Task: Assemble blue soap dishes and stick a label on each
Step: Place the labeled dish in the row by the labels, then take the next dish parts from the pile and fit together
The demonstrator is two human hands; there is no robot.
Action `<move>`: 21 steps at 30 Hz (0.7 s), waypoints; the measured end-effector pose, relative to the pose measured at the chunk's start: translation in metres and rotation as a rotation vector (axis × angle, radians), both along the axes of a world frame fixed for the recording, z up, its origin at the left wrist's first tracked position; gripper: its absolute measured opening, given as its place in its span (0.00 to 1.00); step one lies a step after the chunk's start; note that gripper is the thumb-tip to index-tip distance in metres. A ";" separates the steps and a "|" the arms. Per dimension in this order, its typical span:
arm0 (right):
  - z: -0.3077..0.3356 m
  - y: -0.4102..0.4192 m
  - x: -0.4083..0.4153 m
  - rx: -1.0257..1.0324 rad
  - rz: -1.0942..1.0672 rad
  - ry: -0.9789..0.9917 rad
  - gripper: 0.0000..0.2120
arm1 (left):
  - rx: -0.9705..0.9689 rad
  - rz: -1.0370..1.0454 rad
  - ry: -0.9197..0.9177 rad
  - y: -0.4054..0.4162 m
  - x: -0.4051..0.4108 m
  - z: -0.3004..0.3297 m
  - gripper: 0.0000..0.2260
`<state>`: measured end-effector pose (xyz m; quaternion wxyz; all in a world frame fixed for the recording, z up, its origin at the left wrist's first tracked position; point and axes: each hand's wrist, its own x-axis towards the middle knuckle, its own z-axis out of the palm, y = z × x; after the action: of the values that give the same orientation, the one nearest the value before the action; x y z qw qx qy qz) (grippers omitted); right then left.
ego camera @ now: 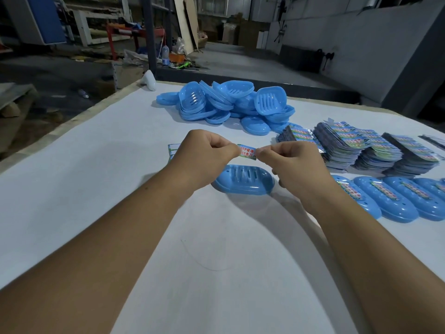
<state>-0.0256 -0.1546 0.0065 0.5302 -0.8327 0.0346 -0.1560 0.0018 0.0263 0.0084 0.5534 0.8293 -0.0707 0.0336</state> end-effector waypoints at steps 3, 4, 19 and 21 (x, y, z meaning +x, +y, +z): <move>0.001 0.001 -0.001 0.043 0.019 0.003 0.07 | 0.019 0.004 0.019 0.000 -0.001 0.001 0.07; 0.001 0.001 -0.001 0.053 0.015 0.002 0.07 | 0.019 0.008 0.024 0.000 -0.001 0.001 0.08; -0.002 -0.005 0.002 -0.088 -0.057 0.137 0.12 | 0.353 0.119 -0.143 -0.006 0.000 -0.010 0.11; -0.004 -0.004 0.001 -0.141 -0.055 0.145 0.14 | 0.385 0.121 -0.148 -0.005 0.000 -0.011 0.11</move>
<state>-0.0243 -0.1584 0.0026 0.4620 -0.8757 0.0848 -0.1117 0.0015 0.0209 -0.0024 0.3752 0.9176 -0.0664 0.1134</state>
